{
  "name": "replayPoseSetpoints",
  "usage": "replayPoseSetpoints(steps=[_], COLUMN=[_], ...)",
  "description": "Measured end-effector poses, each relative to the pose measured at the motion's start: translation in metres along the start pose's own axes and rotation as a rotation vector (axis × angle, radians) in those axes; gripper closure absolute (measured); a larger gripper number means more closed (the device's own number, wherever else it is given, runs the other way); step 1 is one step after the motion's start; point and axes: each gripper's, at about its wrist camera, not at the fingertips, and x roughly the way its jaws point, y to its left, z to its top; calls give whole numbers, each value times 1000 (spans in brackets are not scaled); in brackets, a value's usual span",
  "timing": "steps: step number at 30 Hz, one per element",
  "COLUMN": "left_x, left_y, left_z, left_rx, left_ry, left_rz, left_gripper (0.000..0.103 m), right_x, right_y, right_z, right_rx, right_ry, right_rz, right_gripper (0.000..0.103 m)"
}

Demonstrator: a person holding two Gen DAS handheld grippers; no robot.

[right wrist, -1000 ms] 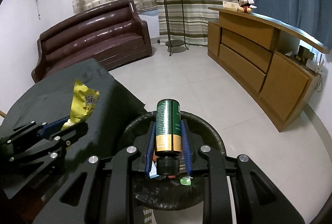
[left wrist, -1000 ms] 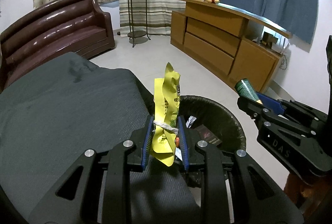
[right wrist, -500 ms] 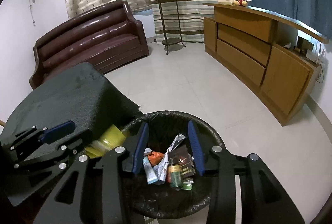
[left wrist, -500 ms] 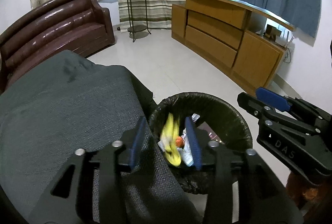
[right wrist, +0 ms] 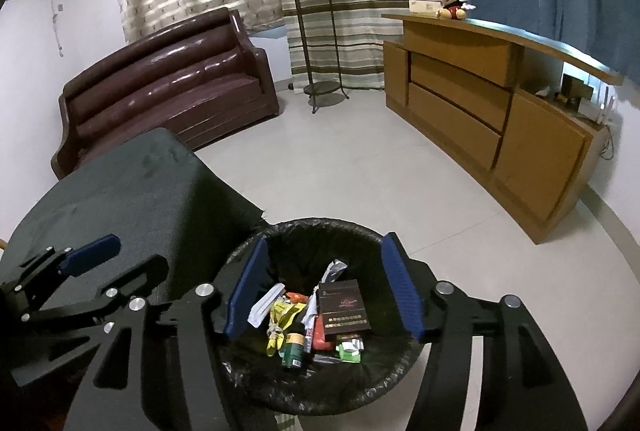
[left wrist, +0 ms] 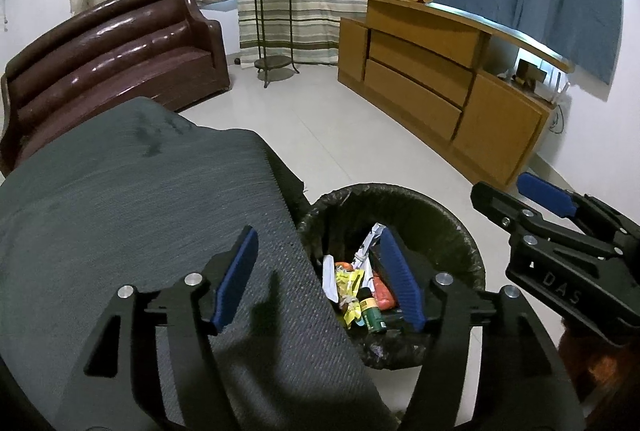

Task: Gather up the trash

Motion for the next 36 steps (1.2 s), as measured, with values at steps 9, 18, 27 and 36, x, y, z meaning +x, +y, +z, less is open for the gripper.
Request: replayPoseSetpoints(steps=[9,18,27,36], left_x=[-24,-53,-83,-103], left_y=[11,21,26,30], left_z=[-9,-20,-28,-34], left_rx=[-21,-40,-52,-53], left_ry=[-29,-53,-94,-124], left_rz=[15,28,47,77], left_gripper=[33,28,22,13], right_x=[-23,-40,-65,-78], right_y=[5,21,33,37], right_z=[-7,-17,-24,-25], right_rx=[-8,-44,-93,-95], right_ry=[-21,-26,-58,-75], right_rz=[-32,-24,-23,-22], right_gripper=[39,38,30,24])
